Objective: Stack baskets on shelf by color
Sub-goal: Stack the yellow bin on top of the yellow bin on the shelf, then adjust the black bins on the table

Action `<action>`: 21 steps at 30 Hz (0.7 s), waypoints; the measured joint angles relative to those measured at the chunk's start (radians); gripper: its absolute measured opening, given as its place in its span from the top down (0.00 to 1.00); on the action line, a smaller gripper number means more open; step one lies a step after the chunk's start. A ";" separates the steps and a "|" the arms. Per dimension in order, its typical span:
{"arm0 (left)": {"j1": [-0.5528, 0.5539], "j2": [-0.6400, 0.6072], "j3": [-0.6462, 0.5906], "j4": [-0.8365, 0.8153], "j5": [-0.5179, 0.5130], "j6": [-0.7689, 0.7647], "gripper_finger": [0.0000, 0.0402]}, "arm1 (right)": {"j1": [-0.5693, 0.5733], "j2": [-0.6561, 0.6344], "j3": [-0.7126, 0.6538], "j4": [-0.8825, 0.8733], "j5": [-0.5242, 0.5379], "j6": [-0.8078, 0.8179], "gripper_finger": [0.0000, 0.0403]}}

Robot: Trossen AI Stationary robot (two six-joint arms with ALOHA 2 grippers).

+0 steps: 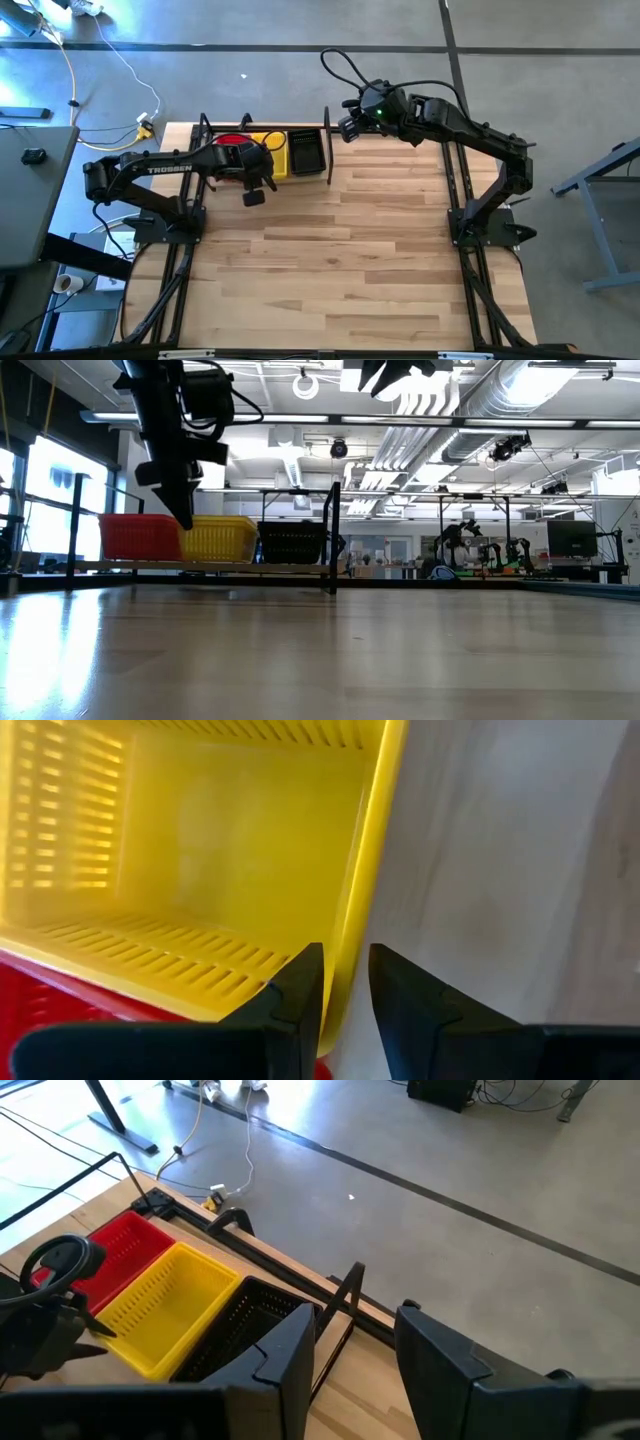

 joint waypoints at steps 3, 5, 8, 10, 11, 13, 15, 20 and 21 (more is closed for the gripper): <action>0.000 0.000 0.000 0.000 0.030 -0.012 0.82 | 0.000 0.000 0.000 0.000 0.000 -0.001 0.69; 0.000 0.000 0.000 0.000 0.033 -0.017 0.82 | 0.000 0.000 0.000 0.000 0.000 -0.001 0.69; 0.000 0.000 0.000 0.000 0.033 -0.017 0.82 | 0.000 0.000 0.000 0.000 0.000 -0.001 0.69; 0.000 0.000 0.000 0.000 0.033 -0.017 0.82 | 0.000 0.000 0.000 0.000 0.000 -0.001 0.69; 0.000 0.000 0.000 0.000 0.032 -0.017 0.82 | 0.000 0.000 0.000 0.000 0.000 -0.001 0.69; 0.000 0.000 0.000 0.000 0.028 -0.017 0.82 | 0.000 0.000 0.000 0.000 0.000 0.000 0.69; 0.000 0.000 0.006 -0.001 0.024 -0.017 0.82 | 0.000 0.000 0.000 0.000 0.000 -0.001 0.69; 0.000 0.000 0.041 0.000 0.022 -0.017 0.82 | 0.000 0.000 0.000 -0.001 0.000 0.001 0.69; 0.000 0.000 0.049 0.000 0.022 -0.017 0.82 | 0.000 0.000 0.000 -0.001 0.000 0.001 0.69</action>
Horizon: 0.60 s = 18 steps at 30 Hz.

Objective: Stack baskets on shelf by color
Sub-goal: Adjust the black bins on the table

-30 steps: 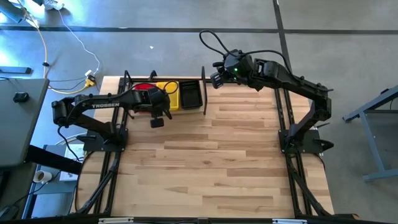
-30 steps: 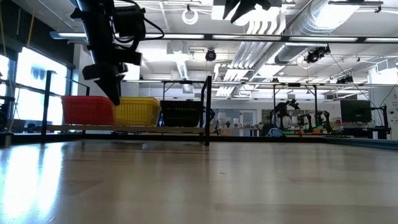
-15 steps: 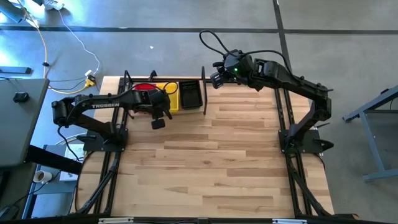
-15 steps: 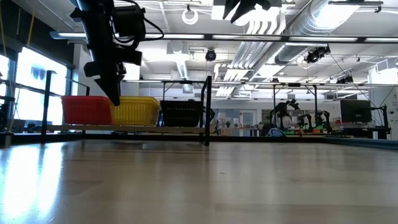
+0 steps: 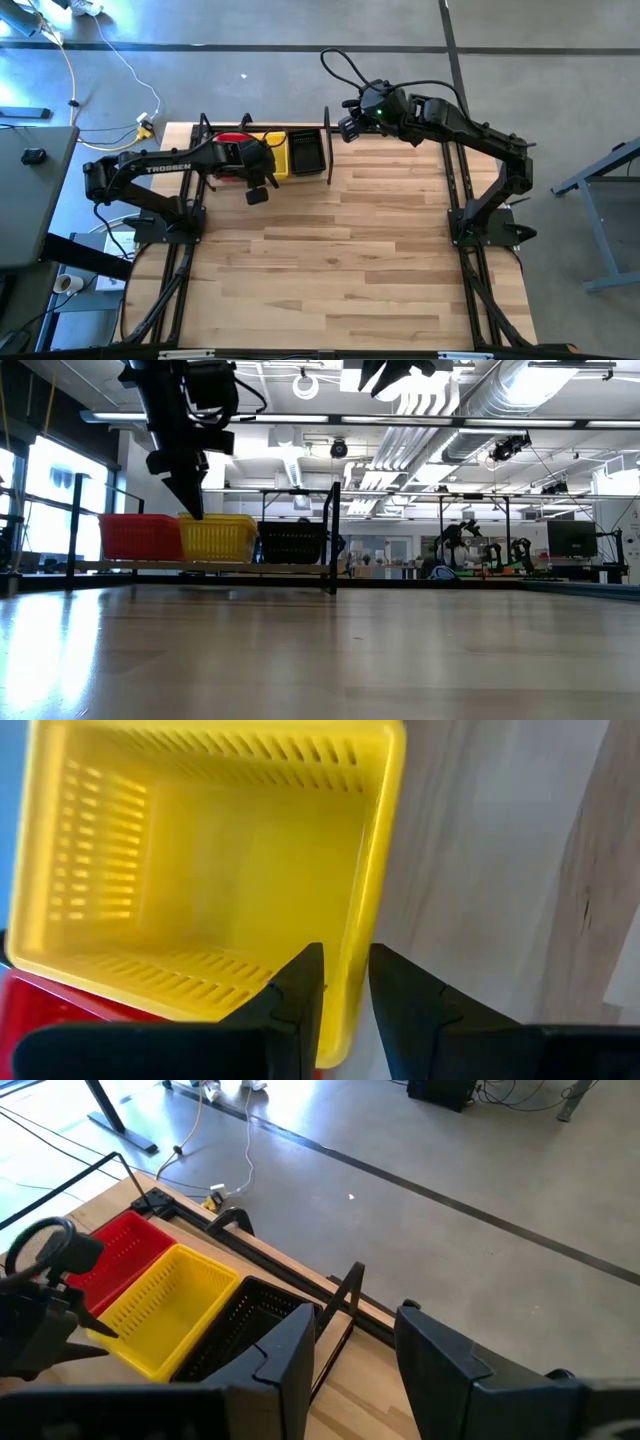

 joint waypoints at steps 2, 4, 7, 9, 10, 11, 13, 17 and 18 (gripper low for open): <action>0.000 0.000 0.014 0.000 -0.001 0.006 0.82 | 0.000 0.000 0.000 0.000 0.000 0.000 0.69; 0.000 0.000 0.028 -0.004 -0.001 0.009 0.82 | 0.000 0.000 0.000 0.000 0.000 0.000 0.69; 0.000 0.000 0.047 -0.027 -0.003 0.024 0.82 | 0.000 0.000 0.000 0.000 -0.002 0.000 0.69; 0.000 0.000 0.062 -0.048 -0.004 0.040 0.82 | 0.000 0.000 0.000 0.000 -0.010 0.000 0.69; 0.000 0.000 0.070 -0.053 -0.007 0.042 0.82 | 0.000 0.000 0.000 0.000 -0.013 0.000 0.69; 0.000 0.000 0.078 -0.053 -0.013 0.043 0.82 | 0.000 0.000 0.000 0.000 -0.014 0.000 0.69; 0.000 0.000 0.102 -0.050 -0.021 0.045 0.82 | 0.000 0.000 0.000 0.000 -0.015 0.000 0.69; 0.000 0.000 0.147 0.028 -0.021 0.044 0.82 | 0.000 0.000 0.000 0.000 -0.015 -0.001 0.69; 0.000 0.000 0.154 0.061 -0.019 0.044 0.82 | 0.000 0.000 0.000 0.000 -0.015 -0.001 0.69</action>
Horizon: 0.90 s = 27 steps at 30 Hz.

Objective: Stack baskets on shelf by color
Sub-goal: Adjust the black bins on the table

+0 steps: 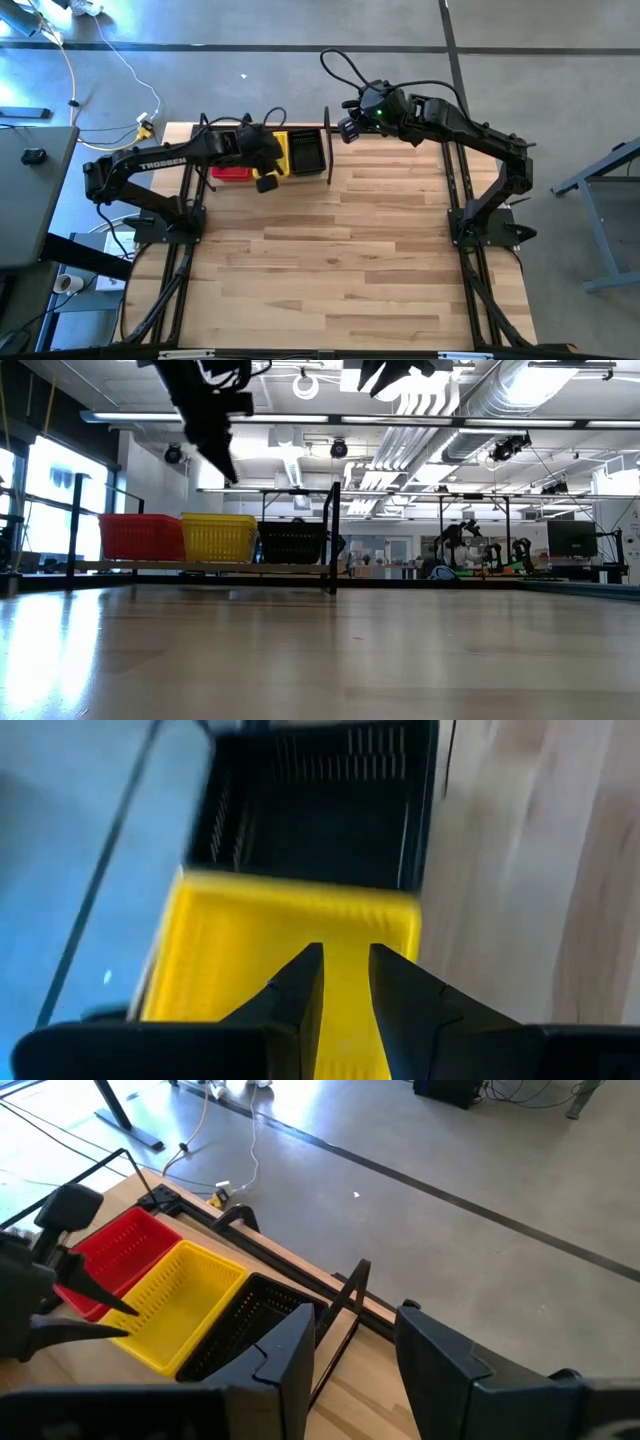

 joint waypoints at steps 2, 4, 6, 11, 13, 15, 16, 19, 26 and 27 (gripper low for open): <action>0.000 0.000 0.010 0.069 0.017 0.001 0.82 | 0.000 0.000 0.000 0.000 0.000 -0.001 0.69; 0.000 0.000 0.011 0.146 0.034 0.000 0.82 | 0.000 0.000 0.000 0.000 0.000 -0.007 0.69; 0.000 0.003 0.012 0.216 0.035 -0.001 0.82 | 0.000 0.000 0.000 0.000 -0.005 -0.009 0.69; 0.000 0.040 0.012 0.333 0.084 -0.002 0.82 | 0.000 0.000 0.000 0.000 -0.022 -0.038 0.69; -0.001 0.060 0.012 0.372 0.101 -0.003 0.82 | -0.001 0.000 0.000 0.000 -0.023 -0.049 0.69; -0.003 0.083 0.012 0.394 0.113 -0.003 0.82 | -0.003 0.000 0.000 0.000 -0.023 -0.069 0.69; -0.003 0.094 0.012 0.408 0.114 -0.003 0.82 | -0.005 0.000 0.000 0.000 -0.023 -0.079 0.69; -0.003 0.129 0.012 0.429 0.116 -0.017 0.82 | -0.014 0.000 0.000 0.000 -0.023 -0.104 0.69; -0.006 0.221 0.012 0.448 0.116 -0.051 0.82 | -0.035 0.000 0.000 0.000 -0.035 -0.170 0.69; -0.006 0.235 0.012 0.457 0.116 -0.058 0.82 | -0.037 0.000 0.000 0.000 -0.035 -0.176 0.69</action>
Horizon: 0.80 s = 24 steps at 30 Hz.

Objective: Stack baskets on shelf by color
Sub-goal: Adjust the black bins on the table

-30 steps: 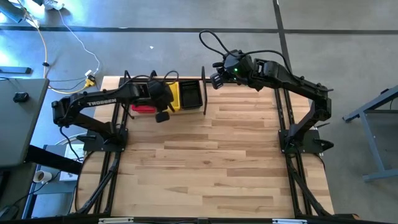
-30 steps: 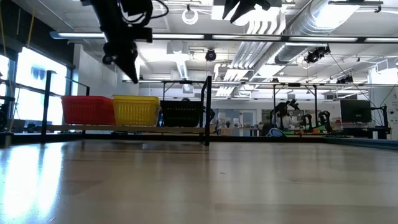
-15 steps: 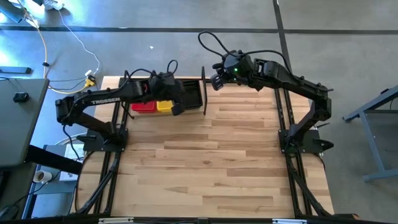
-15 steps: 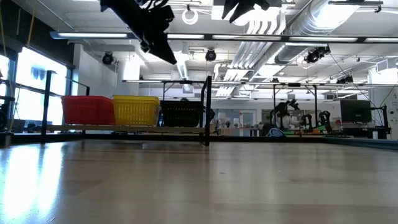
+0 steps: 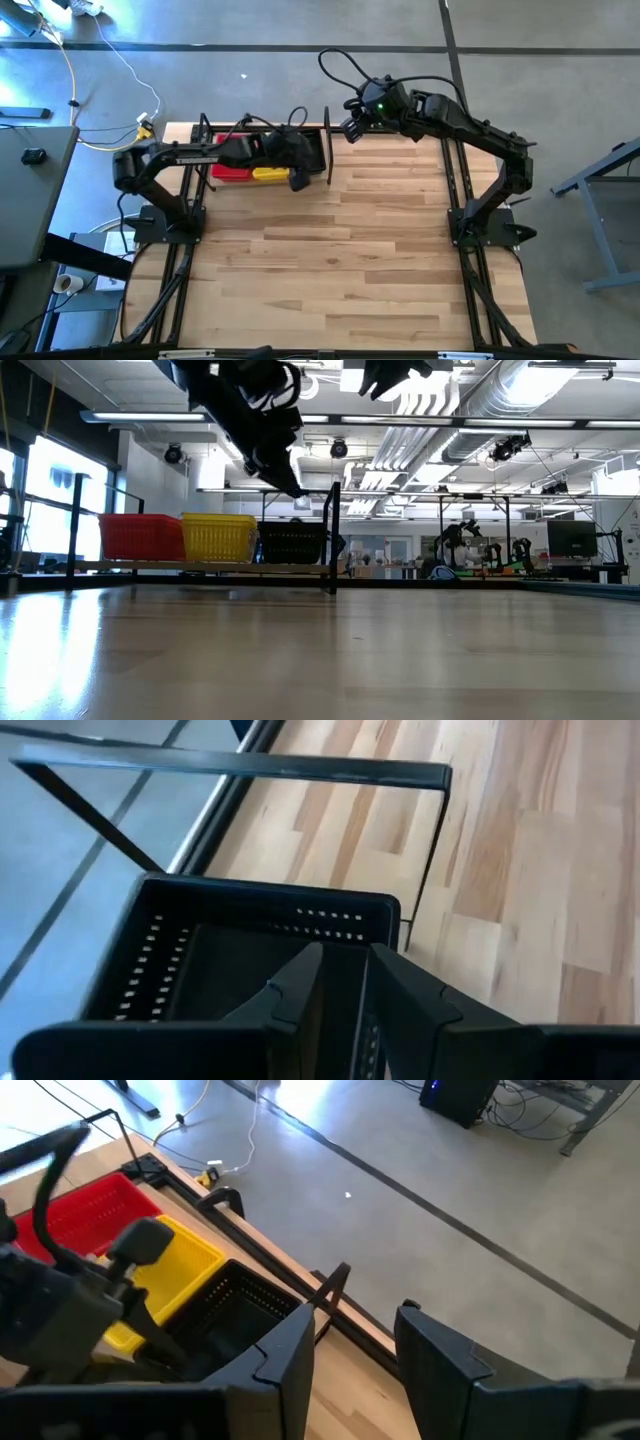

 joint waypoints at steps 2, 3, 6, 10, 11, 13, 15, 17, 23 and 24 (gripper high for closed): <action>0.000 0.022 0.000 0.027 0.000 -0.009 0.82 | -0.002 0.000 0.000 0.000 0.000 -0.009 0.69; -0.001 0.031 0.000 0.036 0.000 -0.013 0.82 | -0.004 0.000 0.000 -0.001 0.000 -0.016 0.69; -0.001 0.059 0.000 0.055 -0.002 -0.017 0.82 | -0.008 0.000 0.000 -0.003 -0.001 -0.028 0.69; -0.001 0.084 0.000 0.082 -0.003 -0.016 0.82 | -0.008 0.000 0.000 -0.003 -0.001 -0.033 0.69; -0.001 0.092 0.000 0.085 -0.002 -0.016 0.82 | -0.008 0.000 0.000 -0.004 -0.001 -0.032 0.69; -0.001 0.105 0.000 0.085 -0.002 -0.016 0.82 | -0.008 0.000 0.000 -0.009 -0.002 -0.032 0.69; -0.001 0.116 0.000 0.095 0.000 -0.016 0.82 | -0.008 0.000 0.000 -0.013 -0.002 -0.032 0.69; -0.001 0.123 0.000 0.093 0.000 -0.016 0.82 | -0.008 0.000 0.000 -0.018 -0.003 -0.032 0.69; 0.002 0.138 -0.001 0.109 0.015 -0.013 0.82 | -0.008 0.000 0.000 -0.018 -0.003 -0.032 0.69; 0.002 0.138 -0.001 0.111 0.019 -0.013 0.82 | -0.008 0.000 0.000 -0.018 -0.004 -0.032 0.69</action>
